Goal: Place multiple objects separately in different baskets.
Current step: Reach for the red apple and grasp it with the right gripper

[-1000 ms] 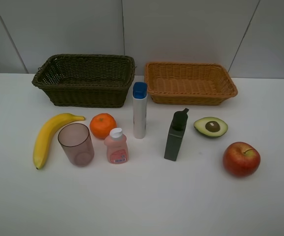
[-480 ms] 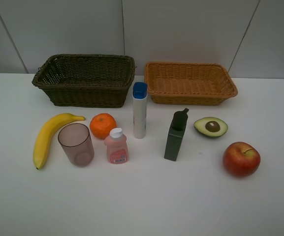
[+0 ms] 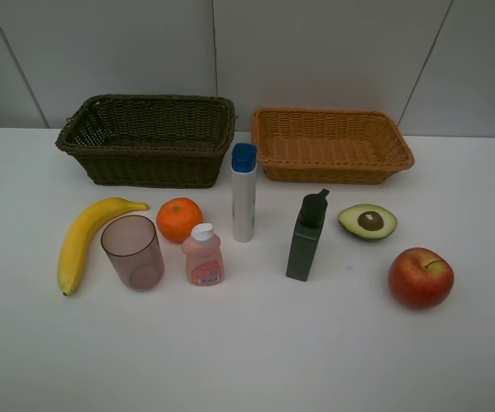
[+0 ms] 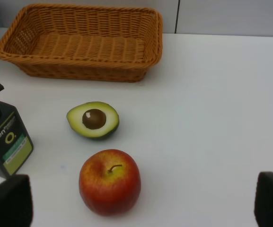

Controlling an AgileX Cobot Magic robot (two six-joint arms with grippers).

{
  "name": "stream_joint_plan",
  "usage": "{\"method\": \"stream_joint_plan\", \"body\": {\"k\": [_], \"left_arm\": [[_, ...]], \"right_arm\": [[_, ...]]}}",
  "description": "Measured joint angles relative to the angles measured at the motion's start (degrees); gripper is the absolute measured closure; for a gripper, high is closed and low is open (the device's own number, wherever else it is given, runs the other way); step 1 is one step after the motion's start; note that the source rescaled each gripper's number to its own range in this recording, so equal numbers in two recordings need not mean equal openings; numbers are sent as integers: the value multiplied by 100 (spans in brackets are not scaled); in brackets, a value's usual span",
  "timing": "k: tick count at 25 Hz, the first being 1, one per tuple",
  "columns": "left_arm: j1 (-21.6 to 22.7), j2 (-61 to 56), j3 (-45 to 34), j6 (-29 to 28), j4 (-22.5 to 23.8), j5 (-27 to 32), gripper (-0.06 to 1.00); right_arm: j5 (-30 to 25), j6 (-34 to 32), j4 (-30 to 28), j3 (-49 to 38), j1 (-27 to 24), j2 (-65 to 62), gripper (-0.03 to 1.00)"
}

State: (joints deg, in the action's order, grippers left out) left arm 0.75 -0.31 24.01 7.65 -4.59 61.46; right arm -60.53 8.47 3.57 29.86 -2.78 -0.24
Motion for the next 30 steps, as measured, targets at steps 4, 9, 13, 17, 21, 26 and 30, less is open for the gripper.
{"method": "stream_joint_plan", "body": {"k": [4,9,13,17,21,26,30], "left_arm": [[0,0,0,0,0,0,-6],[0,0,0,0,0,0,-6],[0,0,0,0,0,0,-6],[0,0,0,0,0,0,-6],[0,0,0,0,0,0,-6],[0,0,0,0,0,0,-6],[0,0,0,0,0,0,-6]], "right_arm": [[74,0,30,24,0,387,-3],[232,0,182,171,0,1287,-3],[298,6,240,356,0,2109,-3],[427,112,299,434,0,2926,-3],[615,135,324,439,0,3685,-3],[946,160,369,439,0,4542,-3],[1145,264,369,439,0,5120,-3]]}}
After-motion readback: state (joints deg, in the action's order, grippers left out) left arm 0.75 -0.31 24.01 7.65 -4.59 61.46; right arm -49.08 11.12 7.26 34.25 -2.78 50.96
